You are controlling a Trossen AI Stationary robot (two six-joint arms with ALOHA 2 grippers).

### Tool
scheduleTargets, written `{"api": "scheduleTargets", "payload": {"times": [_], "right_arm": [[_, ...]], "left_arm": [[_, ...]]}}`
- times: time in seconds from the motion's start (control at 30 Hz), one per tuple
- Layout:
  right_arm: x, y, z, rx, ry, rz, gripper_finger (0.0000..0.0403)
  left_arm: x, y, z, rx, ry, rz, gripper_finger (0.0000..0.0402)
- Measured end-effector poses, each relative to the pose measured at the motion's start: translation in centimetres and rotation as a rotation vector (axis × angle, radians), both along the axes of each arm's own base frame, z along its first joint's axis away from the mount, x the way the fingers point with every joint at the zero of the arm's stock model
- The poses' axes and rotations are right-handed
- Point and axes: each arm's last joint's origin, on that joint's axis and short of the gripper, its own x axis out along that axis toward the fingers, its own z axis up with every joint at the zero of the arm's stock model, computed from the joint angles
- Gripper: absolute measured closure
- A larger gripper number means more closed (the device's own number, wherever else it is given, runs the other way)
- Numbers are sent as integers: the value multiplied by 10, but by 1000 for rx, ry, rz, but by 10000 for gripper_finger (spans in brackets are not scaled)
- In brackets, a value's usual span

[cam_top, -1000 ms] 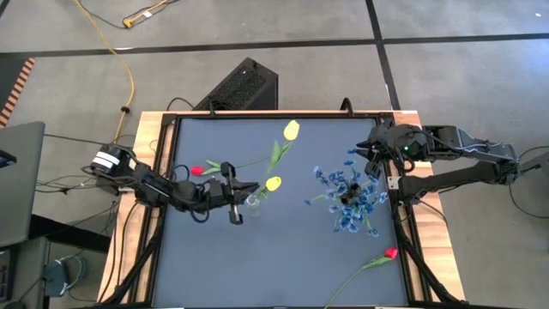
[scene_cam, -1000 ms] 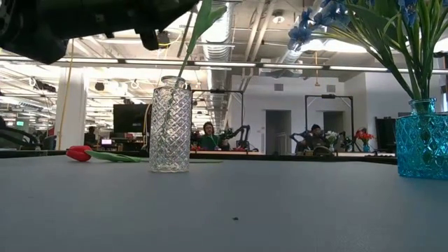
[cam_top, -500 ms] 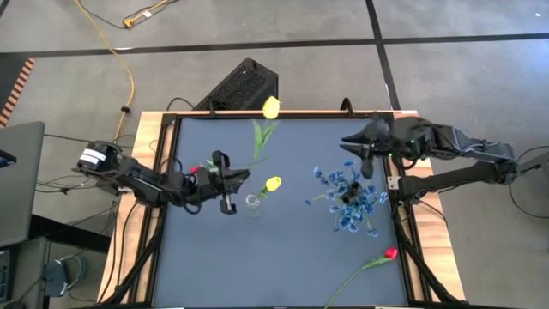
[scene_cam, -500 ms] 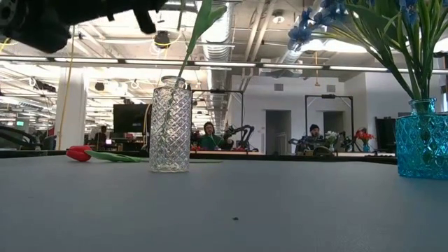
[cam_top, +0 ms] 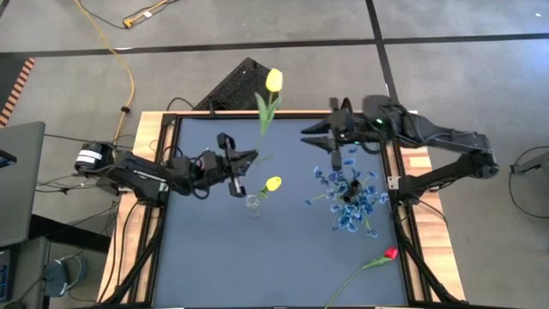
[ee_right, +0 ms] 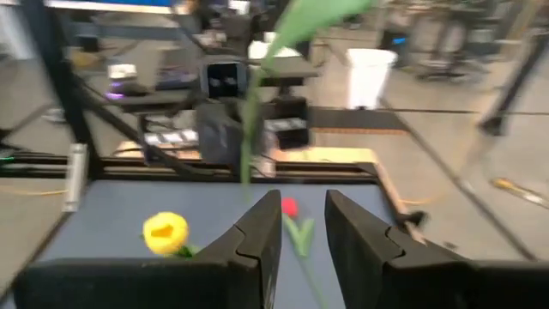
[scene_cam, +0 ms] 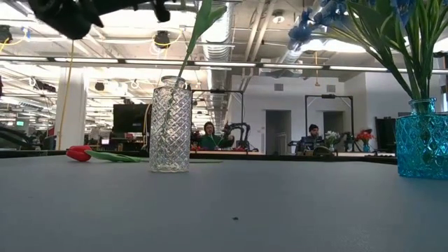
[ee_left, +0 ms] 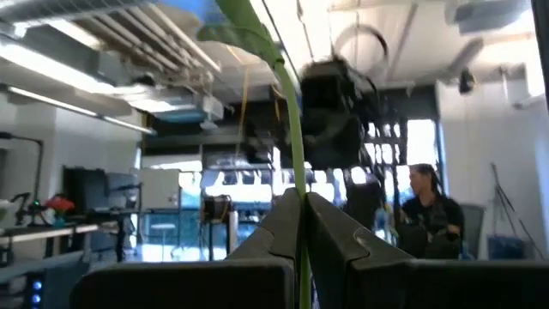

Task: Sort flowers into vase by color
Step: Put the yellow flower into the transparent vase

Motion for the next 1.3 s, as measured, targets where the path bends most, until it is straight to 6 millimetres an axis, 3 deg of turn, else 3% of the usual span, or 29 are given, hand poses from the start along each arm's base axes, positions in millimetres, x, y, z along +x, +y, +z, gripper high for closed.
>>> {"api": "scheduleTargets", "payload": {"times": [0.2, 0.43, 0.77, 1.0, 1.3], "right_arm": [[35, -12, -2, 40, 39, 131, 236], [56, -19, -9, -19, 8, 176, 159], [67, -2, -11, -105, -20, 250, 156], [68, -1, -4, -99, -91, 241, 201], [68, -5, -5, -105, -71, 160, 367]], "left_arm": [[18, 6, 16, 12, 84, -35, 401], [27, 6, 28, 37, 129, -30, 401], [28, 8, 26, 46, 165, 23, 401], [28, 10, 24, 44, 185, 25, 401], [29, 10, 23, 34, 200, 47, 401]]}}
